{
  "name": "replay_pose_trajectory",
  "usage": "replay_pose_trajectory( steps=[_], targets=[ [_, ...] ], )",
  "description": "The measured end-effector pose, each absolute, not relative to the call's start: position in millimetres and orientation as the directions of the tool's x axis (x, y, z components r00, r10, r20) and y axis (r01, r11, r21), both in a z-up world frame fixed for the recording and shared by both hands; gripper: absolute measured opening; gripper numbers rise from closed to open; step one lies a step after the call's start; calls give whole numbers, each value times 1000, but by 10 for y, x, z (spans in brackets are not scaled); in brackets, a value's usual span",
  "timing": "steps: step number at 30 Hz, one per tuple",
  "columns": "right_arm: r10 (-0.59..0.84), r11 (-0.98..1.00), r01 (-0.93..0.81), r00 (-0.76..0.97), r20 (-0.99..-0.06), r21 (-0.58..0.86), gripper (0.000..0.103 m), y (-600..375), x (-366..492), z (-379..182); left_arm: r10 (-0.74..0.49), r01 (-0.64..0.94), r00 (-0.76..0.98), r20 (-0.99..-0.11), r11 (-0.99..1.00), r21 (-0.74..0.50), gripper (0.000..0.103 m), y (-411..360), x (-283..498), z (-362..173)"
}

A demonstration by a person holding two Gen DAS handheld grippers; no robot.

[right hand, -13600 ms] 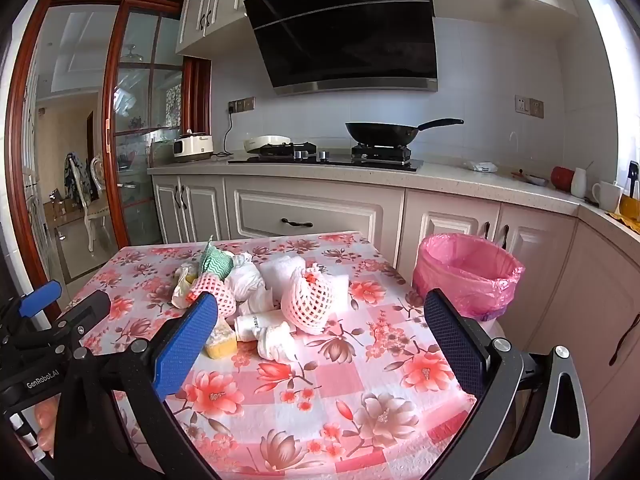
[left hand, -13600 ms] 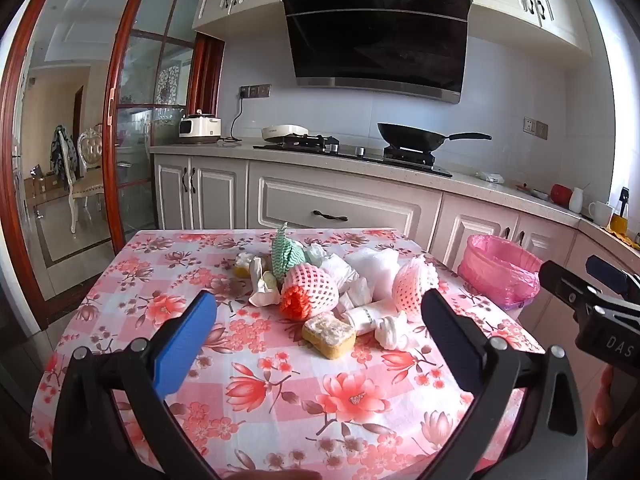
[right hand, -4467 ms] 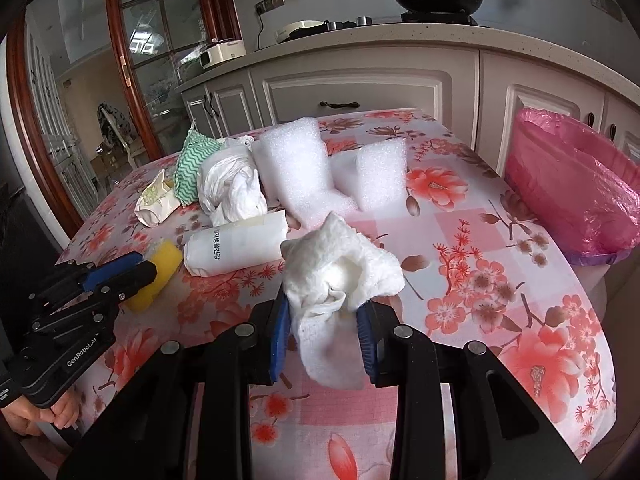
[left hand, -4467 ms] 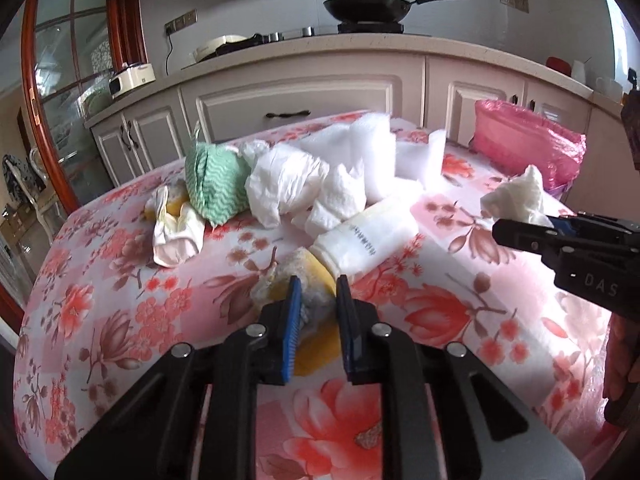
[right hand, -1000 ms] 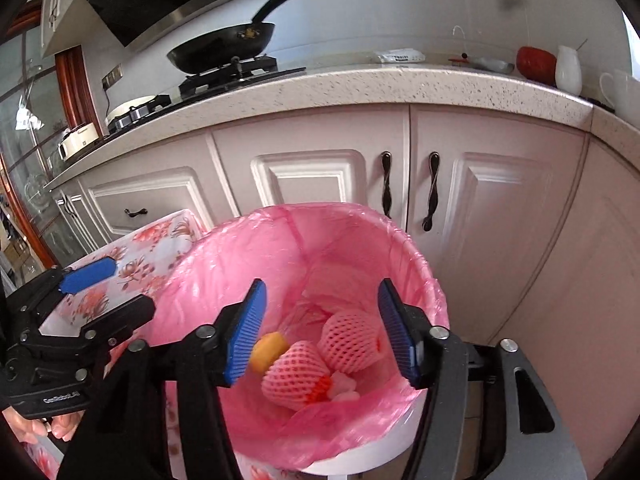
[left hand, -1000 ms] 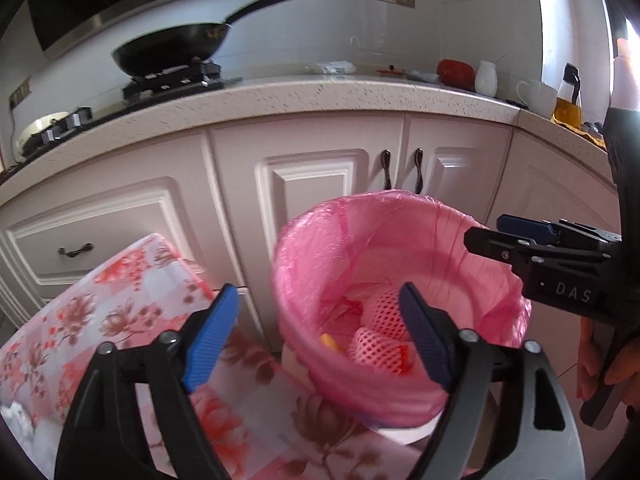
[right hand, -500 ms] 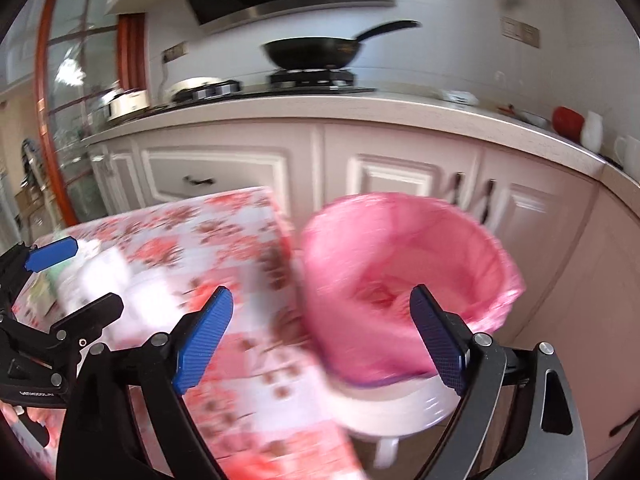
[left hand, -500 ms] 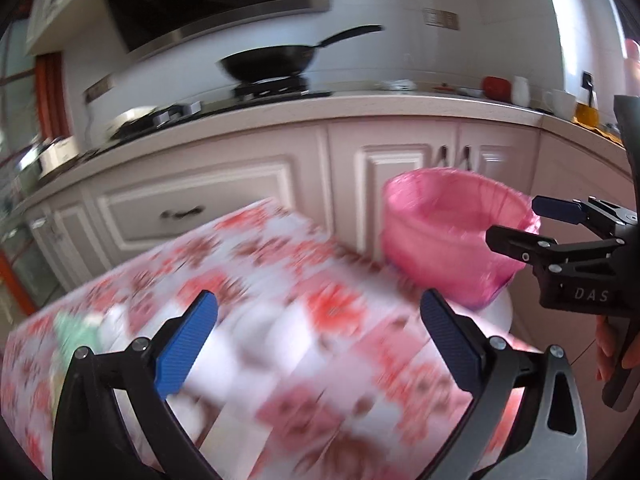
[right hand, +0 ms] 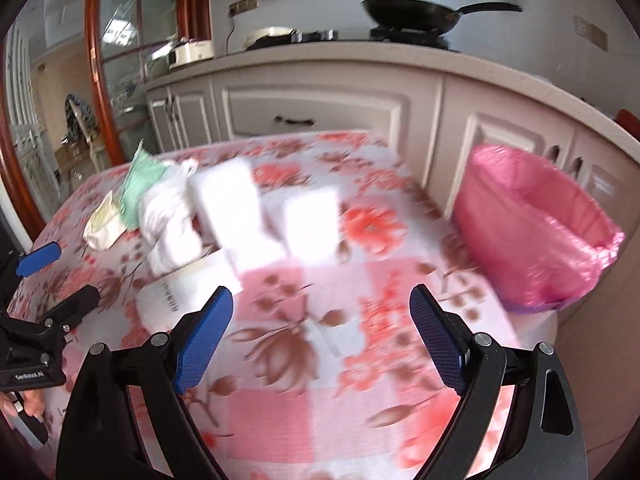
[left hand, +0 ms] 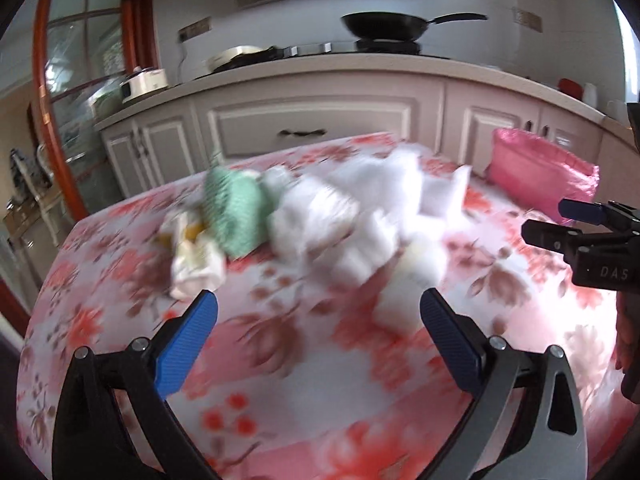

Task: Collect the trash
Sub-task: 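Move both tools back over the table, then grasp the wet-wipe pouch with the left tool while the right tool grasps the white packet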

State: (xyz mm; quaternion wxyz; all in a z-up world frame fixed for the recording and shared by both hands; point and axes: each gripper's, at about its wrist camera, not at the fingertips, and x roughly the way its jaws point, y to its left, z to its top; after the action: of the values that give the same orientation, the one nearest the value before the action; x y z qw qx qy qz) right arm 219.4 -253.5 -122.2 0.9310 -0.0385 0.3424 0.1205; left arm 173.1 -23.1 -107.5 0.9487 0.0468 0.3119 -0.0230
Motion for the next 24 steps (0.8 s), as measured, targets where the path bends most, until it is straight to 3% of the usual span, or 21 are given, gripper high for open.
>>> replay_pose_trajectory(
  steps=[8, 24],
  targets=[
    [257, 961, -249, 662, -704, 116, 85, -1966, 2346, -1405, 125, -93, 809, -575, 992, 84, 98, 513, 1591, -1114],
    [73, 976, -200, 664, -744, -83, 84, -1465, 2511, -1617, 143, -139, 801, -582, 989, 53, 98, 740, 1659, -1161]
  ],
)
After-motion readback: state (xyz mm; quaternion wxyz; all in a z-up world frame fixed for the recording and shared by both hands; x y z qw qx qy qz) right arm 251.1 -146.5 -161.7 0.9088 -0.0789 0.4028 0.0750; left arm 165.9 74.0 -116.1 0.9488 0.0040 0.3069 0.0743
